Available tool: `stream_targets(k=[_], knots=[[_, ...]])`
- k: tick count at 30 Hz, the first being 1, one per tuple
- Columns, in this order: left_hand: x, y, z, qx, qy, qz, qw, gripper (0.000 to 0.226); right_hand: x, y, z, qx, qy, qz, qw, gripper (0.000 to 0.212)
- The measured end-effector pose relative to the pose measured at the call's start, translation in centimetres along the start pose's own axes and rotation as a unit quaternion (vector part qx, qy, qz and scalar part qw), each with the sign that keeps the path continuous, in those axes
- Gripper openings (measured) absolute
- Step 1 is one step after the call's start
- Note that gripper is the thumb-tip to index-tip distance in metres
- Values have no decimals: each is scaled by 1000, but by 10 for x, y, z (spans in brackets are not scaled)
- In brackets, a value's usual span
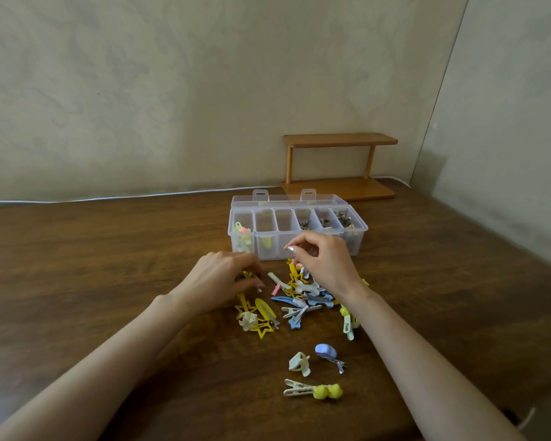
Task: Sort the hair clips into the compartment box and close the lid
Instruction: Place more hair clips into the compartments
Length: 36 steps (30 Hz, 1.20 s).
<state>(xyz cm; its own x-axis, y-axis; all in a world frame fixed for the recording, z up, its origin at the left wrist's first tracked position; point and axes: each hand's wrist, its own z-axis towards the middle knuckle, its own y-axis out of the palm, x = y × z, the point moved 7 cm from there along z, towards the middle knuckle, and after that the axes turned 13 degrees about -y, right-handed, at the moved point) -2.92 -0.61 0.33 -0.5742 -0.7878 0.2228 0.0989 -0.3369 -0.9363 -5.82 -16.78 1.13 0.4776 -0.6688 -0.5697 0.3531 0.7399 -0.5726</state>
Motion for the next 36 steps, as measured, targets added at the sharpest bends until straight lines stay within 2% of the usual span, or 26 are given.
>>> stream_targets(k=[3, 9, 11, 13, 16, 20, 22, 26, 29, 32, 36], knots=[[10, -2, -3, 24, 40, 28, 999, 38, 0, 0, 0, -2, -2, -3, 1000, 10], [11, 0, -4, 63, 74, 36, 995, 19, -1, 1, 0, -4, -4, -6, 1000, 9], [10, -5, -8, 79, 91, 8, 993, 21, 0, 1, 0, -4, -4, -6, 1000, 9], [11, -17, -11, 121, 104, -39, 986, 27, 0, 0, 0, -4, -3, -4, 1000, 10], [16, -41, -9, 200, 110, -95, 969, 24, 0, 0, 1, -11, -4, -5, 1000, 10], [13, -66, 22, 282, 47, -113, 952, 18, 2, 1, 1, -8, -2, -10, 1000, 8], [7, -68, 41, 277, 8, -150, 949, 18, 2, 0, 2, -6, -1, -11, 1000, 9], [-1, -66, 65, 220, -50, -280, 933, 13, 3, -1, 2, 0, 4, -12, 1000, 9], [-1, -70, 72, 215, -56, -330, 918, 11, 3, -1, 1, -1, 3, -9, 1000, 9], [-1, -63, 80, 193, -42, -271, 942, 9, 1, -1, 1, -1, -1, -6, 1000, 10], [-1, -41, 84, 153, -28, -116, 981, 8, -1, -1, 1, -3, 1, 0, 1000, 11]])
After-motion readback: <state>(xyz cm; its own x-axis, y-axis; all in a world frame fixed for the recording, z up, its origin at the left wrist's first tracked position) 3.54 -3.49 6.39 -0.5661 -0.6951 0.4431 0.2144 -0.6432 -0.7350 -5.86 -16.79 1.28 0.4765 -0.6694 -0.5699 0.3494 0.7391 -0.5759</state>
